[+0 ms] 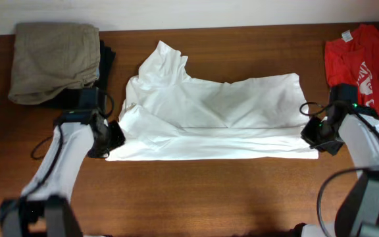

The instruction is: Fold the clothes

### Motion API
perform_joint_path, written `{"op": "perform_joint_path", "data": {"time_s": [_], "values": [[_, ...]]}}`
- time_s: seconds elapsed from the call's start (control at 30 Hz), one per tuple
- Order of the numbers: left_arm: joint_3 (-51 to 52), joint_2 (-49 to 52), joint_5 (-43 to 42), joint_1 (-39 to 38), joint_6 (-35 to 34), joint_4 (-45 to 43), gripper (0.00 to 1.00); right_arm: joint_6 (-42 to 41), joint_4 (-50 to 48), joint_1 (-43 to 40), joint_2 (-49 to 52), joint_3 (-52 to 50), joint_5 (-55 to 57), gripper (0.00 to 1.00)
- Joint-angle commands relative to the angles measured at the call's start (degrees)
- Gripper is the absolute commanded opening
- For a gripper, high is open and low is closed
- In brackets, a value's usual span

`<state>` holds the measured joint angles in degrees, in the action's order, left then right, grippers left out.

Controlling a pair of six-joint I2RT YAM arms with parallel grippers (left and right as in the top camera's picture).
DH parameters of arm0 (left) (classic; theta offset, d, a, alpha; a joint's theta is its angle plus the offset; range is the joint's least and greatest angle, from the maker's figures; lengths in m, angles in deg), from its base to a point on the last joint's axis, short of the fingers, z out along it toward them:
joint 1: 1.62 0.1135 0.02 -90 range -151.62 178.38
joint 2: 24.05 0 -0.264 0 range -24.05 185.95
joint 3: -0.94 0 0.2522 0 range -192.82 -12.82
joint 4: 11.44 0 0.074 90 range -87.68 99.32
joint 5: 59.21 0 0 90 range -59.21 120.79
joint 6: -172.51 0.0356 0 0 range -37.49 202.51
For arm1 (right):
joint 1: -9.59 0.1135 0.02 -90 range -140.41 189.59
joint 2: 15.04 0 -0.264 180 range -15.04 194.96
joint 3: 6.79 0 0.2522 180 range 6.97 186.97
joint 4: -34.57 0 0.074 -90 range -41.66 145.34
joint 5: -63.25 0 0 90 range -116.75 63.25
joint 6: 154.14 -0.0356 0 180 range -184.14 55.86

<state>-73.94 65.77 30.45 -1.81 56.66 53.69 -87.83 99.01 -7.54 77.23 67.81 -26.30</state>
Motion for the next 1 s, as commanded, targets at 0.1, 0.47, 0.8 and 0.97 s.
{"op": "perform_joint_path", "data": {"time_s": [0.1, 0.47, 0.8, 0.97], "values": [[0.07, -5.18, 1.64, 0.35, -0.39, -0.63, 0.62, 2.1, -2.54, -0.13, -3.65, 0.61, -0.74, 0.53], [0.11, -0.15, 1.64, 0.37, -0.39, -1.64, 0.79, 3.1, -8.7, -0.13, 6.29, 0.59, -10.27, 0.5], [0.11, 0.07, 1.64, 0.35, -0.37, -1.6, 0.79, 1.81, -11.13, -0.13, 9.07, 0.57, -10.36, 0.43], [0.11, 0.07, 1.62, 0.35, -0.37, -1.57, 0.79, 1.79, -11.58, -0.13, 9.2, 0.55, -10.34, 0.43]]}}
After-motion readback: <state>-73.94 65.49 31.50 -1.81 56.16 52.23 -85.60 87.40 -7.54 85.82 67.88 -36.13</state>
